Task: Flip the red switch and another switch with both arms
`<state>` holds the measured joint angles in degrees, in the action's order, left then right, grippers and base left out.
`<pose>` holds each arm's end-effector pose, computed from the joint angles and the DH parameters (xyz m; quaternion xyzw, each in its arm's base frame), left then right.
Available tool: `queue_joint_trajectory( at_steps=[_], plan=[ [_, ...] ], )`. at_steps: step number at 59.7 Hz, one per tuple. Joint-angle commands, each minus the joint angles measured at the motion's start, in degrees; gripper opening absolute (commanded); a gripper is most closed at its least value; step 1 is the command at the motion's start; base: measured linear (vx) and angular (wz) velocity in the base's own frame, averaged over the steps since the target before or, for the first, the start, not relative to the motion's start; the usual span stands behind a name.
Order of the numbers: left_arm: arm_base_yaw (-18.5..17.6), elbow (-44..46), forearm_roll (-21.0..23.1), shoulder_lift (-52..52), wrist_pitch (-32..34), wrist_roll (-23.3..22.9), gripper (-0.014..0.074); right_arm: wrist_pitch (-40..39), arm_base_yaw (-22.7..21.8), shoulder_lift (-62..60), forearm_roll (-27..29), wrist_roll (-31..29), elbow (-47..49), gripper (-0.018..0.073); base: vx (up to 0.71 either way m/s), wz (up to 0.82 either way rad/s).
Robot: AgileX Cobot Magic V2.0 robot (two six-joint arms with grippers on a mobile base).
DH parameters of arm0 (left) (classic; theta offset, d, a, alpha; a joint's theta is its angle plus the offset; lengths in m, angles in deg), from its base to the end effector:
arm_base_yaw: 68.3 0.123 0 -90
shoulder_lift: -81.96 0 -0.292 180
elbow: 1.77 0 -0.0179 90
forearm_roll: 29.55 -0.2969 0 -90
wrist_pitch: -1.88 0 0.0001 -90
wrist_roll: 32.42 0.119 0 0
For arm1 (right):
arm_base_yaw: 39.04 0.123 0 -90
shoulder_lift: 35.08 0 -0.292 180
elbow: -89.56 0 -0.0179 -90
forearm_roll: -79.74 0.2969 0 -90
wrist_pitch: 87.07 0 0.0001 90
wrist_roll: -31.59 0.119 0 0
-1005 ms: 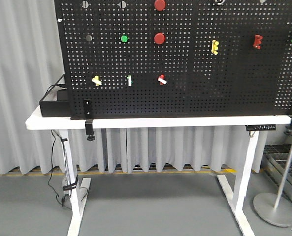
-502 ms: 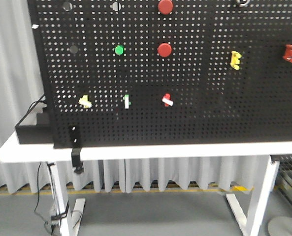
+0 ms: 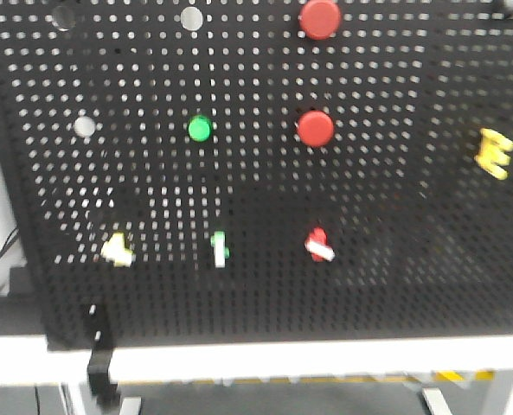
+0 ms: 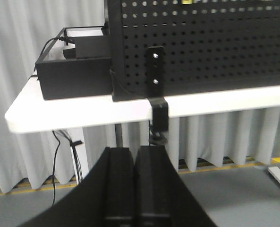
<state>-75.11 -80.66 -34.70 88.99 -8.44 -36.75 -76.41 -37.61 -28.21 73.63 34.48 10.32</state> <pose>0.1227 -0.0127 0.1848 0.0436 0.7430 -0.0294 0.6672 0.1233 0.0007 0.1819 -0.0231 0.7469 -0.0171 0.6643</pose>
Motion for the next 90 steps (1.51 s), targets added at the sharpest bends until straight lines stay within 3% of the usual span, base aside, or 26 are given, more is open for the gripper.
queue_joint_trajectory(
  at_steps=[1,41,90],
  plan=[
    [-0.17,-1.10,0.36,-0.51,4.60,-0.34,0.0002,-4.73,-0.33,-0.56,-0.31,-0.37,-0.26,-0.0006,0.35,0.05],
    [-0.17,-1.10,0.36,-0.51,4.60,-0.34,0.0002,-4.73,-0.33,-0.56,-0.31,-0.37,-0.26,-0.0006,0.23,0.06],
    [-0.17,-1.10,0.36,-0.51,4.66,-0.33,0.0002,-4.73,-0.33,-0.56,-0.31,-0.37,-0.26,-0.0006,0.02,-0.01]
  ],
)
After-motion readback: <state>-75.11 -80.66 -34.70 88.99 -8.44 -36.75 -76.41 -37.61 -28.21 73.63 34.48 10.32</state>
